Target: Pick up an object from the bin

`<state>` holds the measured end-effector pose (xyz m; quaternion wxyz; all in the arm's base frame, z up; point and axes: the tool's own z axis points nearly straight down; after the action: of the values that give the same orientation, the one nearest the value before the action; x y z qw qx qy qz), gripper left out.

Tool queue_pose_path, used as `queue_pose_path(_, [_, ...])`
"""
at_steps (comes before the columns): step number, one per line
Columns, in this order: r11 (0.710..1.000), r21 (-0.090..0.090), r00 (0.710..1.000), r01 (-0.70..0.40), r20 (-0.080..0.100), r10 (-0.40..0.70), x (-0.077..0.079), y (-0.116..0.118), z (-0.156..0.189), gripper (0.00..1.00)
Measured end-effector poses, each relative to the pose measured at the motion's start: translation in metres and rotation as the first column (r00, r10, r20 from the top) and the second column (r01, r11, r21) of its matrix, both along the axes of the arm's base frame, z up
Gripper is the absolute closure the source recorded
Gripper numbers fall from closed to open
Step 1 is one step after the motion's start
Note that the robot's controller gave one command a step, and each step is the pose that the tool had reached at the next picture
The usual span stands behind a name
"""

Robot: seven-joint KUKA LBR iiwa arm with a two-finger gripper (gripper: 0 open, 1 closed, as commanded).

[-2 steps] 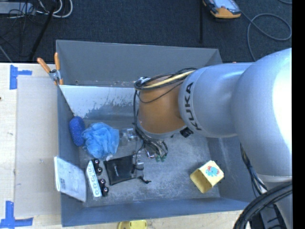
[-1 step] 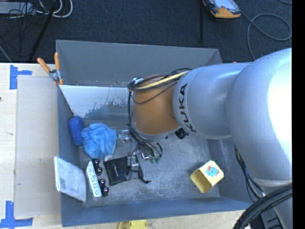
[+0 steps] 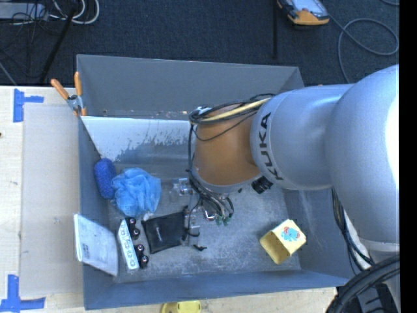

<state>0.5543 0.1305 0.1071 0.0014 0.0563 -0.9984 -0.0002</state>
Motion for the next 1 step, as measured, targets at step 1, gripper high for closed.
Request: queue_pose_path(1, [1.000, 0.000, 1.000, 0.006, -0.004, -0.006, -0.0013, 0.0104, -0.0401, 0.00])
